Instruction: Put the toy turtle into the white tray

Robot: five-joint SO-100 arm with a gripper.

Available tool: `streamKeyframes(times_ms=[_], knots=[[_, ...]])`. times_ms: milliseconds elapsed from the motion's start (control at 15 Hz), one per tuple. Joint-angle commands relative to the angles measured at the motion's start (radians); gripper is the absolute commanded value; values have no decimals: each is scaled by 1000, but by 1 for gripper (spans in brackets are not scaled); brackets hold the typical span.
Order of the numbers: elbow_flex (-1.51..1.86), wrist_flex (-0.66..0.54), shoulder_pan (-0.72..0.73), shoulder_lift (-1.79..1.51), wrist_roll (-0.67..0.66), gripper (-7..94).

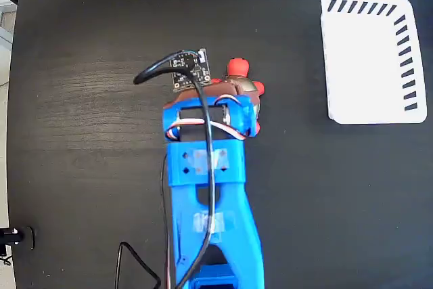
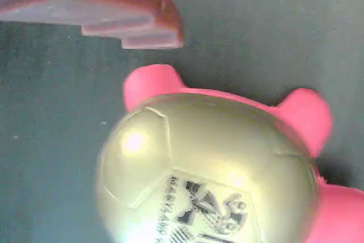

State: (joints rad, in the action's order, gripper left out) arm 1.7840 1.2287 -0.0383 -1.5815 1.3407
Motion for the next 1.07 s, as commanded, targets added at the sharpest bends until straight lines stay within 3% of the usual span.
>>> streamKeyframes(times_ms=[0, 600, 867, 1000], knots=[[8, -11, -14, -41, 8, 54], [71, -121, -63, 21, 12, 54], [144, -232, -60, 28, 14, 54], [179, -281, -52, 31, 14, 59]])
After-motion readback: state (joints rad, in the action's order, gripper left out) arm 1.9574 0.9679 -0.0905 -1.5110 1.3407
